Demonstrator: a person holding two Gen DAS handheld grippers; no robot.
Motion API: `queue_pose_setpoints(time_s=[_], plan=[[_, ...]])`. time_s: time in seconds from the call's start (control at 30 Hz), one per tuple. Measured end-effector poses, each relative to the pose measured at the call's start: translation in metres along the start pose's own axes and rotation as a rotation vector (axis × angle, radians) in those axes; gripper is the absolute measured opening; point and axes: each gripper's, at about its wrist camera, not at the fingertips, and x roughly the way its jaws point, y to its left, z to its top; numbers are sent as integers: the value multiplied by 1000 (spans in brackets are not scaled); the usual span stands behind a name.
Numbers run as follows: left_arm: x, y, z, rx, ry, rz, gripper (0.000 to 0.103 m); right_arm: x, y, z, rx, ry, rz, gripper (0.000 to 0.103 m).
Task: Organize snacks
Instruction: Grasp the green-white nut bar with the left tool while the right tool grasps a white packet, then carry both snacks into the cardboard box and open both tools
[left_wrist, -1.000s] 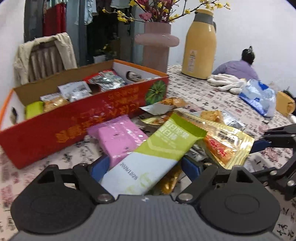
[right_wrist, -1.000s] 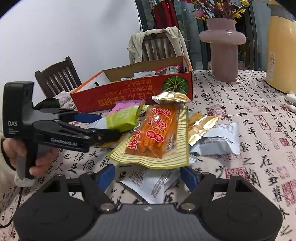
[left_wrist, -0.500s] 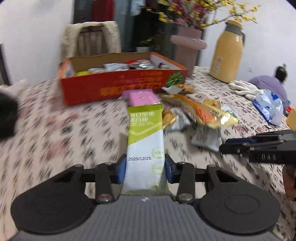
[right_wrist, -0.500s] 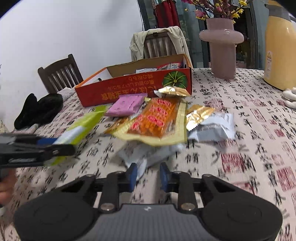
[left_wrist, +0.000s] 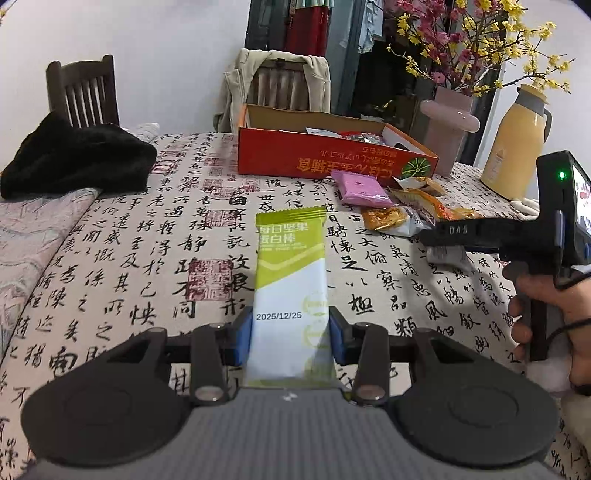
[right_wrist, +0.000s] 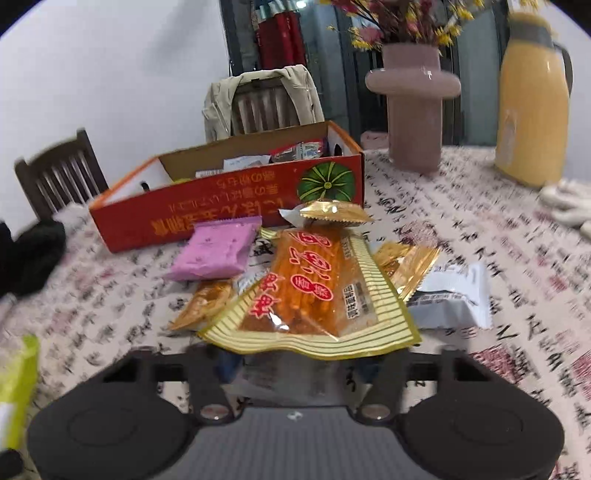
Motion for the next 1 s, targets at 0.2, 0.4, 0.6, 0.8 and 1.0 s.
queue_pose_setpoints(time_s=[0.2, 0.4, 0.6, 0.8, 1.0], plan=[[-13, -11, -29, 26, 5, 56, 41, -50, -16, -38, -93, 10, 102, 39], [-41, -37, -62, 92, 13, 60, 42, -125, -25, -88, -182, 30, 253, 39], [-50, -56, -73, 146, 11, 76, 44, -162, -20, -119, -268, 2, 269, 39], [-38, -51, -62, 105, 25, 41, 42, -168, -21, -122, -262, -12, 289, 39], [-42, -40, -49, 51, 3, 25, 40, -170, -31, -113, -223, -31, 325, 39]])
